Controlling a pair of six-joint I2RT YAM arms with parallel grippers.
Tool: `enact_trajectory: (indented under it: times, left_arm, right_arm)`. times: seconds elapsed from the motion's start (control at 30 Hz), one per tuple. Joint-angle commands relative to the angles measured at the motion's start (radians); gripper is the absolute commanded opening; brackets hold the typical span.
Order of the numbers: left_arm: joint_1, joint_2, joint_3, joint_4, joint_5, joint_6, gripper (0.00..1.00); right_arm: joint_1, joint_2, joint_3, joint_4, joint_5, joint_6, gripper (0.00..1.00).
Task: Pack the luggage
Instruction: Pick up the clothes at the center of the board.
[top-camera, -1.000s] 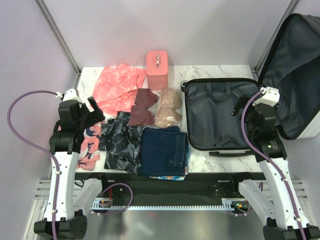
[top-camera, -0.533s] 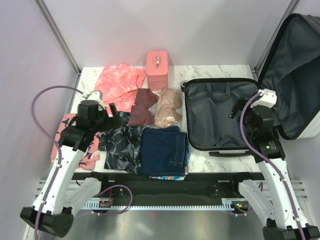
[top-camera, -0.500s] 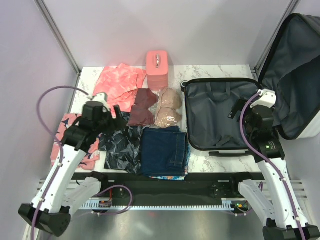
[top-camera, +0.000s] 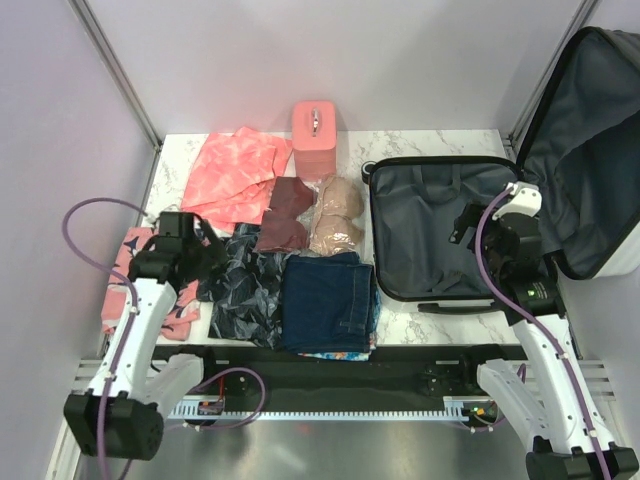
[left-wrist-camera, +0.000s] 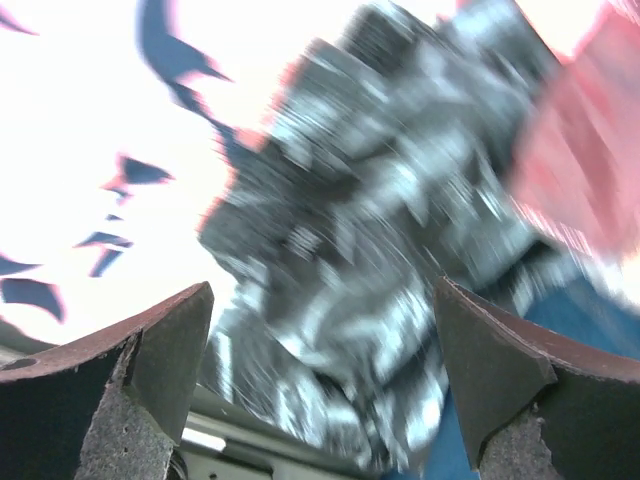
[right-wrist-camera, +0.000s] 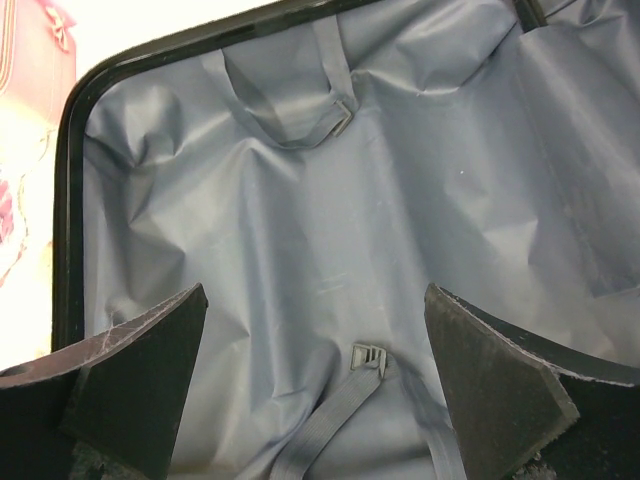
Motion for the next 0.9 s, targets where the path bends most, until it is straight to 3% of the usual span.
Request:
enact_trajectory:
  times: [0.0, 0.17, 0.27, 0.37, 0.47, 0.5, 0.57, 0.67, 0.87]
  left_arm:
    - [0.186, 0.039, 0.041, 0.063, -0.016, 0.101, 0.98]
    - [0.214, 0.096, 0.065, 0.121, 0.132, 0.157, 0.95]
    - [0.213, 0.101, 0.023, 0.147, 0.189, 0.184, 0.94]
    - [0.193, 0.079, -0.020, 0.155, 0.186, 0.175, 0.93]
    - [0.130, 0.079, -0.019, 0.160, 0.183, 0.160, 0.91]
    - [0.068, 0.084, -0.017, 0.158, 0.177, 0.149, 0.91]
    - [-0.020, 0.101, -0.016, 0.160, 0.137, 0.100, 0.90]
    - [-0.282, 0.139, -0.016, 0.163, 0.114, -0.007, 0.90]
    - [-0.431, 0.188, -0.115, 0.245, 0.187, -0.138, 0.83]
  right_arm:
    - [0.002, 0.002, -0.005, 0.012, -0.030, 0.015, 0.98]
    - [0.002, 0.010, -0.013, 0.021, -0.089, 0.019, 0.98]
    - [0.010, 0.028, -0.024, 0.052, -0.227, 0.014, 0.98]
    - [0.073, 0.108, -0.027, 0.084, -0.341, 0.055, 0.98]
    - [0.261, 0.182, -0.012, 0.108, -0.255, 0.078, 0.96]
    - [0.360, 0.202, -0.006, 0.116, -0.241, 0.089, 0.97]
    - [0.424, 0.257, -0.004, 0.142, -0.191, 0.130, 0.97]
    - [0.519, 0.317, -0.013, 0.177, -0.169, 0.173, 0.97]
    - [0.634, 0.355, -0.047, 0.179, -0.123, 0.213, 0.97]
